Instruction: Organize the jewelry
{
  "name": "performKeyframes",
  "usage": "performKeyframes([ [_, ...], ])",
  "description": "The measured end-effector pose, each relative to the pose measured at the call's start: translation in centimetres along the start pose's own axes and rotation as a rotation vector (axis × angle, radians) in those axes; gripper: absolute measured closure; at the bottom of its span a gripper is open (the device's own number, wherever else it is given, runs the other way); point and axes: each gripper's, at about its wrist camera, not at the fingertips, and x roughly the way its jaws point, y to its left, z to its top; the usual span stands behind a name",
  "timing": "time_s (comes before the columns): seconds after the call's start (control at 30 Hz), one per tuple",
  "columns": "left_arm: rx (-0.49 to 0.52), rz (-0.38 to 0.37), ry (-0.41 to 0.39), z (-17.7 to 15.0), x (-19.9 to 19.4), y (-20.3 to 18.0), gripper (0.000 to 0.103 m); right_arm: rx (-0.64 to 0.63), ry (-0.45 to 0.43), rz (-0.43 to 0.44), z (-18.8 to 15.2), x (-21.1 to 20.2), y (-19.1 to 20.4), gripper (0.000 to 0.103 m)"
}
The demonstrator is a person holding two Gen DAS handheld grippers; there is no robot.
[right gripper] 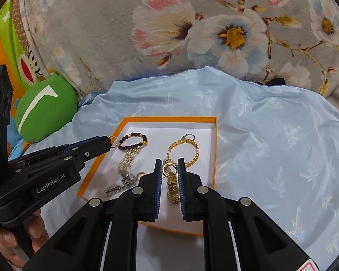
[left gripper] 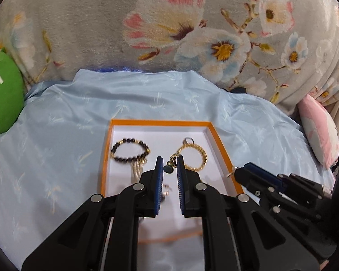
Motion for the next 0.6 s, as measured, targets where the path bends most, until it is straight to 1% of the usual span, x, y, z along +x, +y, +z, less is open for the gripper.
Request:
performKeyframes([
  [0.07,0.002,-0.002,0.011,0.5,1.7,-0.1,0.092,0.004,0.008,-0.004,0.1,1.3,-0.3,0.091],
  [0.23,0.009,0.004,0.045,0.6,5.1,-0.1,0.092,0.015,0.029,-0.005,0.0,3.8,-1.0,0.090],
  [0.37,-0.014,0.004,0.053,0.4,6.5,0.4,0.091,-0.002,0.034,-0.012,-0.2,4.7,-0.8,0.090],
  [0.4,-0.020,0.011,0.052,0.4,6.6,0.5,0.084,-0.003,0.024,-0.018,-0.2,4.7,-0.8,0.089],
  [0.43,-0.027,0.014,0.044,0.4,6.6,0.6,0.075,-0.005,0.017,-0.021,-0.2,4.6,-0.9,0.088],
  [0.47,-0.031,0.016,0.035,0.4,6.4,0.8,0.071,-0.005,0.013,-0.026,-0.2,4.5,-0.9,0.087],
  [0.5,-0.036,0.015,0.025,0.4,6.2,0.9,0.069,-0.004,0.005,-0.028,-0.2,4.2,-1.0,0.087],
  [0.6,-0.047,0.027,0.004,0.4,4.9,1.4,0.069,0.011,-0.008,-0.024,-0.3,3.0,-1.1,0.087],
])
